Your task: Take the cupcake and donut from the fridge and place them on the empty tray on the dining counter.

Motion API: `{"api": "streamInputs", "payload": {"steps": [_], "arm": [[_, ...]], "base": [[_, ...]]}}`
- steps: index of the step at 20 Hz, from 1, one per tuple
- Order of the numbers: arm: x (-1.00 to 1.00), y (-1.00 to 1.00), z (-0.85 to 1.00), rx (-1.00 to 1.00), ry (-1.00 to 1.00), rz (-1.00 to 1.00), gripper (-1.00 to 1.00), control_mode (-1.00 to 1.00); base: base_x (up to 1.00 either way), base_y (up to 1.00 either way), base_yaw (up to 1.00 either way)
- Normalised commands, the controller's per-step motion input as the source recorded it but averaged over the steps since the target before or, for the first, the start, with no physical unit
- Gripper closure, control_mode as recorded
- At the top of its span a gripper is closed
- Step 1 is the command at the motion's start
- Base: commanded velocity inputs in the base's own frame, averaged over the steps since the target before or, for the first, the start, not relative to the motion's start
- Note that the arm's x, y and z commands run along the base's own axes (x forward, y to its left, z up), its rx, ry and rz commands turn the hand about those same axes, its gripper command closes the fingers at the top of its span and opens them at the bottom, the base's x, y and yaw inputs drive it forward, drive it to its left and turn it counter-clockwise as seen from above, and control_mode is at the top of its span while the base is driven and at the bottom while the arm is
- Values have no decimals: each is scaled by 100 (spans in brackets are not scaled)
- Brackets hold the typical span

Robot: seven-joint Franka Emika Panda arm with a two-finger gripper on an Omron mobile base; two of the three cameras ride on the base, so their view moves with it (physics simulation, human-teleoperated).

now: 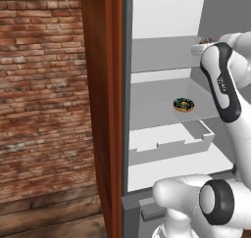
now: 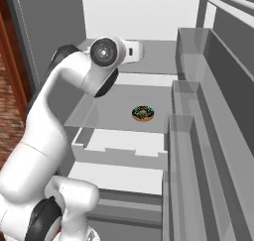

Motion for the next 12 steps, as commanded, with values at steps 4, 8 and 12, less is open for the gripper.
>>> {"api": "streamInputs", "payload": {"steps": [4, 8, 12], "arm": [[-100, 8, 65, -5, 5, 0, 100, -100], [-100, 26, -2, -2, 0, 0, 100, -100], [-100, 56, -42, -7, 0, 0, 100, -100]], "base": [[0, 0, 0], [0, 0, 0], [0, 0, 0]]}}
